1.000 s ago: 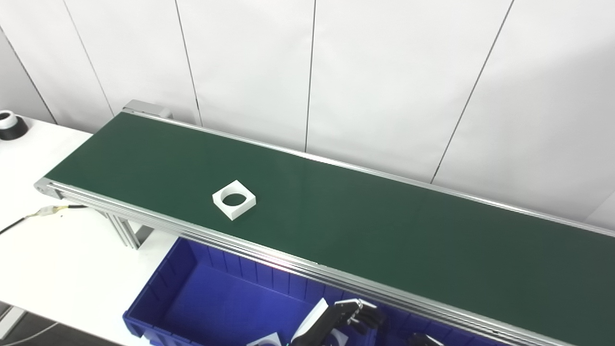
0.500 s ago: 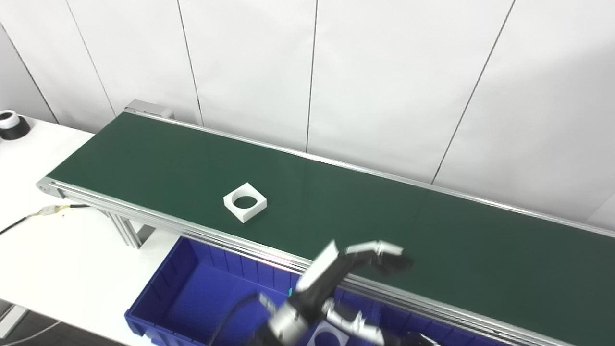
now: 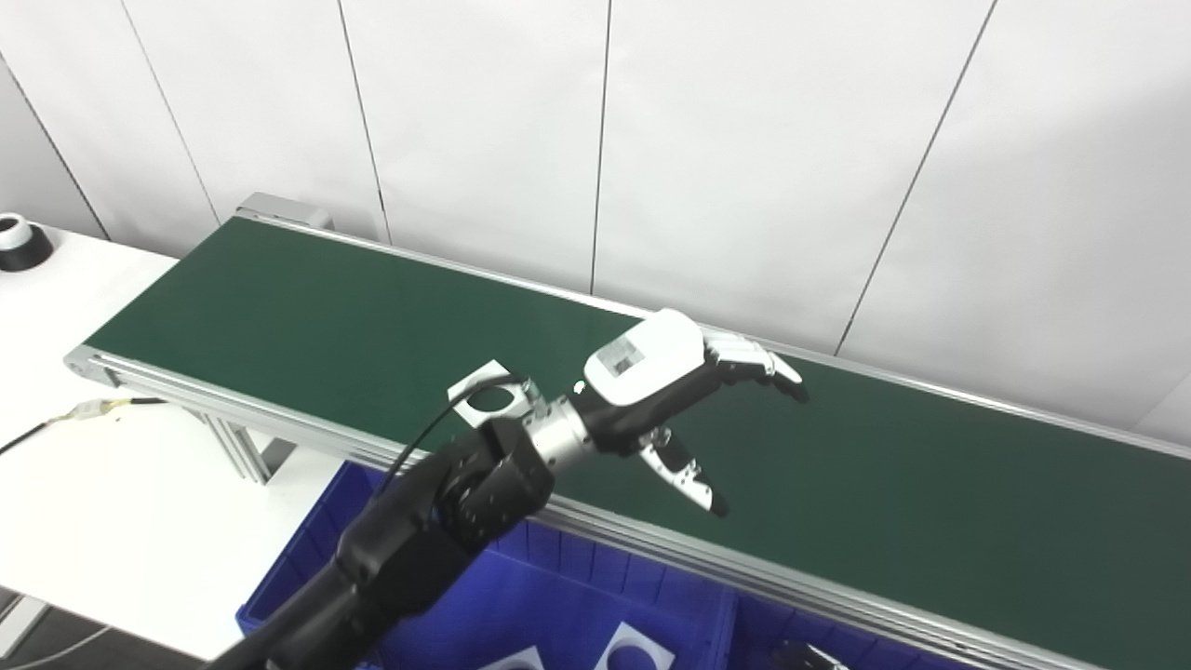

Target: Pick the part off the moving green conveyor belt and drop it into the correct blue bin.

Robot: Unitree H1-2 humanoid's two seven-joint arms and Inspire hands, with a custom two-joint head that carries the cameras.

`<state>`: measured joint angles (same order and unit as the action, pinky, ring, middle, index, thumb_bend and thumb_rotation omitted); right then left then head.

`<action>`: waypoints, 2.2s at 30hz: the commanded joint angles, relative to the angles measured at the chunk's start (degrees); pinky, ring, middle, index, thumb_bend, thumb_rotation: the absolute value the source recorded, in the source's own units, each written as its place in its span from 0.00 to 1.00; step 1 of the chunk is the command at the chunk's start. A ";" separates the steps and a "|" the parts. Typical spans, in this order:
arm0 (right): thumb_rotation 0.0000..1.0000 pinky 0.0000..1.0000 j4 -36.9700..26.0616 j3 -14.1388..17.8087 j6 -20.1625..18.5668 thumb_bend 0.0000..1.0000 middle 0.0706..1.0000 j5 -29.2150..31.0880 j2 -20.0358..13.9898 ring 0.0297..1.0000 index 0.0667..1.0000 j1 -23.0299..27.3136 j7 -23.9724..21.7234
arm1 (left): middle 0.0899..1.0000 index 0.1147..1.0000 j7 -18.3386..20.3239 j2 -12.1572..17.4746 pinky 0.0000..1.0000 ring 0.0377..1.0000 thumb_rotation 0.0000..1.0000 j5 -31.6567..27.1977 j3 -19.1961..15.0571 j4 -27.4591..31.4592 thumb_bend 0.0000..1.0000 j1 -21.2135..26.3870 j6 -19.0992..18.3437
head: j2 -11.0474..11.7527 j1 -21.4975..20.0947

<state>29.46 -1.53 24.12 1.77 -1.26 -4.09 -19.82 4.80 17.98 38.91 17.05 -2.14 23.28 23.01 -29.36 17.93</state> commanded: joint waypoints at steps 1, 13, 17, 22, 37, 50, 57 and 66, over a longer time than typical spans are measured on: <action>0.25 0.66 -1.15 0.24 2.81 0.92 0.74 0.71 0.46 0.71 0.72 0.52 -0.39 | 0.67 0.63 -0.35 1.64 0.48 0.62 0.00 1.27 -0.35 -0.62 0.93 3.49 1.12 | -0.05 -0.06; 0.26 0.65 -1.66 -0.04 2.81 0.92 0.73 0.08 0.51 0.70 0.71 0.13 0.40 | 0.69 0.68 5.80 6.64 0.49 0.62 0.03 8.93 2.30 -8.08 0.98 10.53 -1.79 | 0.10 -0.52; 0.26 0.65 -1.60 -0.14 2.81 0.93 0.73 0.01 0.51 0.70 0.71 0.11 0.70 | 0.71 0.71 7.61 8.17 0.54 0.67 0.04 10.25 3.80 -10.82 1.00 12.08 -1.27 | 0.10 -0.52; 0.25 0.65 -1.81 -0.01 2.81 0.92 0.73 0.45 0.47 0.70 0.71 -0.03 0.15 | 0.76 0.74 9.43 9.56 0.71 0.75 0.08 12.04 6.24 -13.75 1.00 13.42 -1.04 | -0.14 -0.31; 0.25 0.65 -2.16 -0.01 2.81 0.92 0.73 0.45 0.56 0.70 0.71 -0.34 0.18 | 0.89 0.86 13.65 9.82 0.86 0.89 0.26 18.50 13.27 -20.86 1.00 16.16 -2.86 | -0.34 -0.54; 0.25 0.64 -2.47 -0.06 2.81 0.92 0.73 0.53 0.48 0.70 0.71 -0.83 0.09 | 0.87 0.85 12.39 9.72 0.85 0.87 0.24 19.25 15.00 -23.94 1.00 17.39 -2.52 | -0.23 -0.60; 0.26 0.65 -1.97 -0.29 2.81 0.92 0.72 0.23 0.36 0.70 0.71 -0.58 0.33 | 0.86 0.85 12.99 10.11 0.84 0.87 0.25 17.67 14.44 -24.55 1.00 18.02 -2.09 | -0.23 -0.60; 0.26 0.64 -1.80 -0.37 2.81 0.92 0.72 0.18 0.45 0.70 0.71 -0.51 0.40 | 0.85 0.84 14.07 10.80 0.83 0.86 0.22 16.95 14.59 -25.19 1.00 18.48 -2.31 | -0.15 -0.63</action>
<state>28.39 -1.83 24.12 1.49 -1.06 -5.11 -19.17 19.57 27.35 56.71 32.45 -27.56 38.82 20.67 -29.44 17.23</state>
